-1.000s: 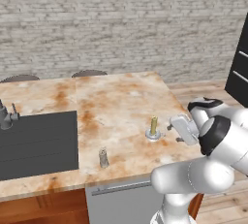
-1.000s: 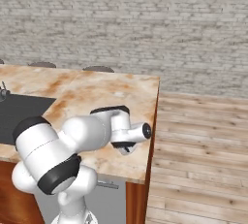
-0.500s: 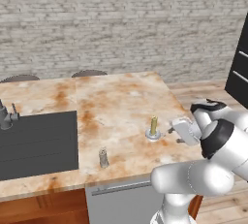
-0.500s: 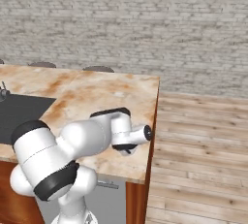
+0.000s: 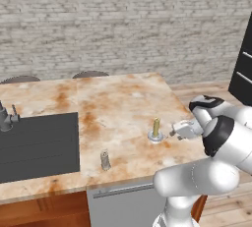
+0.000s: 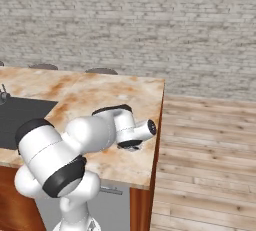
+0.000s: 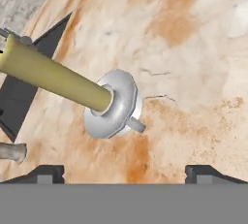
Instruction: Pick the candle and candle from the dining table and place them in the open cabinet. Close the cabinet after placing the objects.
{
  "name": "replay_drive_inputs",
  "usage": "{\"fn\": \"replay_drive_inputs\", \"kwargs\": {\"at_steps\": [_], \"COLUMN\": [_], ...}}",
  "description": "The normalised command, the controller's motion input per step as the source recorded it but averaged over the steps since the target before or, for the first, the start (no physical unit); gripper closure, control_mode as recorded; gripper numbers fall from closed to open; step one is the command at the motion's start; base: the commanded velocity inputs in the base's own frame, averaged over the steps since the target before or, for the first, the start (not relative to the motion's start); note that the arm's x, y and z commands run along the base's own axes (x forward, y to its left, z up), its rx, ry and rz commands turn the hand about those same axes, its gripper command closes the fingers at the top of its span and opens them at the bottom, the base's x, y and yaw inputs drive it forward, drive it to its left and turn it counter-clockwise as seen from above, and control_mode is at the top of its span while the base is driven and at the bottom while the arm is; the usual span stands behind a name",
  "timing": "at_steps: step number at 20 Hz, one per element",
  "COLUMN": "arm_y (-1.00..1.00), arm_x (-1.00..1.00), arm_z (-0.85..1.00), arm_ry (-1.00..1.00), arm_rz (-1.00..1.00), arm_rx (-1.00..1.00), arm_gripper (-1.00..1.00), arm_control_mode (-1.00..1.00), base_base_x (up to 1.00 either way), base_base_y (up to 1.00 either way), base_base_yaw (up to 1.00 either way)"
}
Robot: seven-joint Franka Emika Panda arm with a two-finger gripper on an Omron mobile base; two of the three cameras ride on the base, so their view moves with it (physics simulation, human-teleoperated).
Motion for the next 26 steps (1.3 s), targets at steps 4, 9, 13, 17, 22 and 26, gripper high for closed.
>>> {"fn": "replay_drive_inputs", "kwargs": {"at_steps": [4, 9, 13, 17, 22, 26], "arm_y": [0.03, -0.01, -0.12, -0.06, 0.0, 0.02], "arm_x": [0.02, 0.12, 0.0, 0.0, 0.03, 0.2], "arm_z": [0.0, 0.0, 0.0, -0.01, -0.01, 0.0], "arm_ry": [-0.28, -0.29, -0.37, -0.36, -0.15, 0.0], "arm_rz": [0.29, 0.36, 0.36, 0.34, 0.1, 0.0], "arm_rx": [-0.07, -0.05, -0.13, -0.12, -0.03, 0.0], "arm_gripper": [-1.0, -1.0, -1.0, -1.0, -1.0, -1.0], "arm_control_mode": [-1.0, -1.0, -1.0, -1.0, -1.0, -1.0], "base_base_x": [0.0, 0.0, 0.0, 0.0, 0.0, 0.0], "base_base_y": [0.0, 0.0, 0.0, 0.0, 0.0, 0.0], "base_base_yaw": [0.0, 0.0, 0.0, 0.0, 0.0, 0.0]}}
